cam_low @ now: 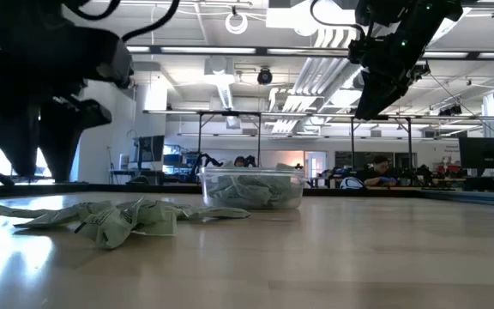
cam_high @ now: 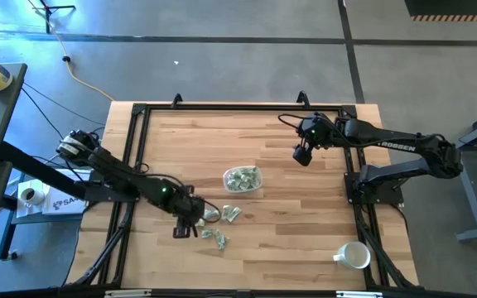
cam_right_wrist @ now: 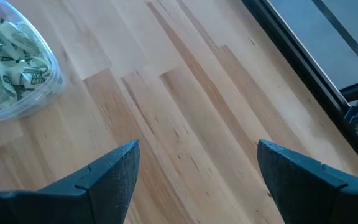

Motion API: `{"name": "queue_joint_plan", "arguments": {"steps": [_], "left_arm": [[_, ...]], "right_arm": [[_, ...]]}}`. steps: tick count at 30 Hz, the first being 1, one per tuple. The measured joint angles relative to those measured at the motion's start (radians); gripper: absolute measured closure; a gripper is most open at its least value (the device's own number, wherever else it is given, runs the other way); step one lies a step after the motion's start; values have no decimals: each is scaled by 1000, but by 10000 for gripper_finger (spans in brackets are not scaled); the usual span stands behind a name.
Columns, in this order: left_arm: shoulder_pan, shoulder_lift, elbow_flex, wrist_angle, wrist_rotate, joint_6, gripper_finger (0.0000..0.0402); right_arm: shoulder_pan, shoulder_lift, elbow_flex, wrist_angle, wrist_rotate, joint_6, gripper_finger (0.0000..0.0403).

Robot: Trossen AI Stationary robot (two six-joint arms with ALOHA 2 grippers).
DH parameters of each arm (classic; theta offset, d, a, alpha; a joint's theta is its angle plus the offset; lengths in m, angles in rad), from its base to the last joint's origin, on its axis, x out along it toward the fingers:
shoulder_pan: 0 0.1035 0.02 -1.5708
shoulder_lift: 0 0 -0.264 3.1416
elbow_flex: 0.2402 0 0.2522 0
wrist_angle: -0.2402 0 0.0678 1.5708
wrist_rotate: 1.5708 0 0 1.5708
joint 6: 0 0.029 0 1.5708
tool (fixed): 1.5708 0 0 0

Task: Pick and place Stevia / Truvia into bins
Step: Put the stevia packet into the transparent container

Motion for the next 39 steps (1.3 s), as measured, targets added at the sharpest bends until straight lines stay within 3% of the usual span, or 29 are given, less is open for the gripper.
{"name": "queue_joint_plan", "arguments": {"steps": [11,17,23,28,35,39], "left_arm": [[4,17,-103,227,43,-10,203],[5,64,-135,242,68,-37,216],[11,75,-135,228,-15,2,286],[82,77,-135,228,-20,51,378],[224,68,-62,111,-99,150,354],[322,54,51,79,-163,294,381]], "right_arm": [[-8,0,0,-1,75,33,89],[-27,0,0,-8,76,38,89],[-49,0,0,-9,78,36,89],[-55,0,0,-10,81,35,89],[-55,0,0,-40,90,44,89],[-54,0,0,-53,90,60,89]]}}
